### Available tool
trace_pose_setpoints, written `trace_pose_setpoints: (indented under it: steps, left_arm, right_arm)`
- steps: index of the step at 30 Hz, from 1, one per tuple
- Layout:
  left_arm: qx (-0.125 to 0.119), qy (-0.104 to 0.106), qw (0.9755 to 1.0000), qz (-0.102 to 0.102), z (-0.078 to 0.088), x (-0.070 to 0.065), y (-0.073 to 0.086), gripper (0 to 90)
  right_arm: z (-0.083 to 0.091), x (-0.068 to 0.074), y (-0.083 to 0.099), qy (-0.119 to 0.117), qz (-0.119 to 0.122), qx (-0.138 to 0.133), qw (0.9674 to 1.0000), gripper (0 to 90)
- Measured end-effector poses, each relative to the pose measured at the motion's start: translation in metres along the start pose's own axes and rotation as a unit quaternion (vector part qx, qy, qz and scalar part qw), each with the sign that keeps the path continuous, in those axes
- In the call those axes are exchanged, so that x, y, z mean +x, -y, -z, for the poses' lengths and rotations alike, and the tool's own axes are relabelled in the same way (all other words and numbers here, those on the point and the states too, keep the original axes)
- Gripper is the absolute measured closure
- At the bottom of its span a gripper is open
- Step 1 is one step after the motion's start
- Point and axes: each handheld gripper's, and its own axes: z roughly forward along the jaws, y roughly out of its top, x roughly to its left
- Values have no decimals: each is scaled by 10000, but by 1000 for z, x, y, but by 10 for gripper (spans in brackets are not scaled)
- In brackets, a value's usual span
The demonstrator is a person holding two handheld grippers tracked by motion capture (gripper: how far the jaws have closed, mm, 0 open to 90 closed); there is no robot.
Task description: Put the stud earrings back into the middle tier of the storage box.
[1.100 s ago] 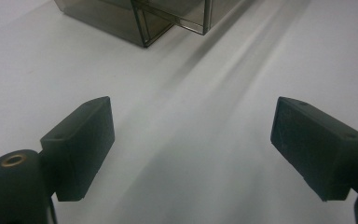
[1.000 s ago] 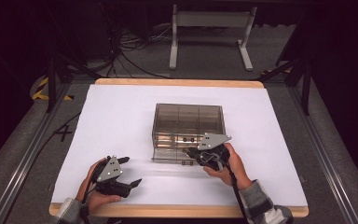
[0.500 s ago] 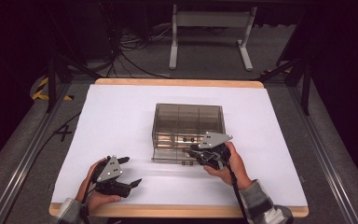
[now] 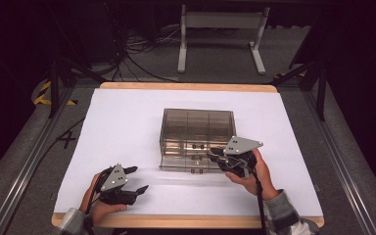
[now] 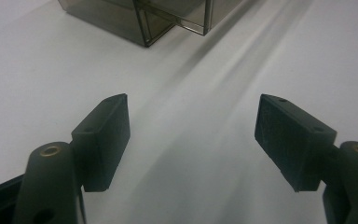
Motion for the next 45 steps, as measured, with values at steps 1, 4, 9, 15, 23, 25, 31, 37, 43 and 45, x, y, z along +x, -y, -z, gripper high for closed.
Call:
trace_pose_setpoints:
  steps: [1,4,9,15,23,25,31,37,43,45]
  left_arm:
    - [-3,9,10000,-11,0,0,0,275]
    - [-46,92,9999,14,1,-1,-1,303]
    - [-80,269,9996,-99,1,-6,-3,443]
    - [-112,392,9990,-200,0,-13,-6,600]
    - [-387,501,9974,-334,5,-17,-10,757]
    - [-620,521,9963,-277,9,-17,-12,809]
    - [-681,452,9964,-222,8,-17,-13,897]
    - [-745,462,9957,-288,2,-23,-20,899]
    - [-672,468,9957,-443,-13,-33,-28,900]
    - [-645,502,9954,-501,-15,-35,-30,900]
  right_arm:
    - [2,-1,1,8,-4,-19,10000,746]
    - [9,-6,3,106,36,-66,9999,746]
    - [24,-18,9,220,-103,-178,9995,754]
    - [39,-30,11,431,-246,-386,9980,758]
    - [51,-43,15,770,-372,-585,9946,813]
    - [51,-46,17,757,-426,-666,9940,844]
    - [50,-46,16,932,-400,-696,9924,884]
    - [44,-45,15,1017,-367,-724,9915,893]
    - [37,-45,17,1141,-380,-680,9904,893]
    - [36,-46,18,1136,-391,-667,9905,893]
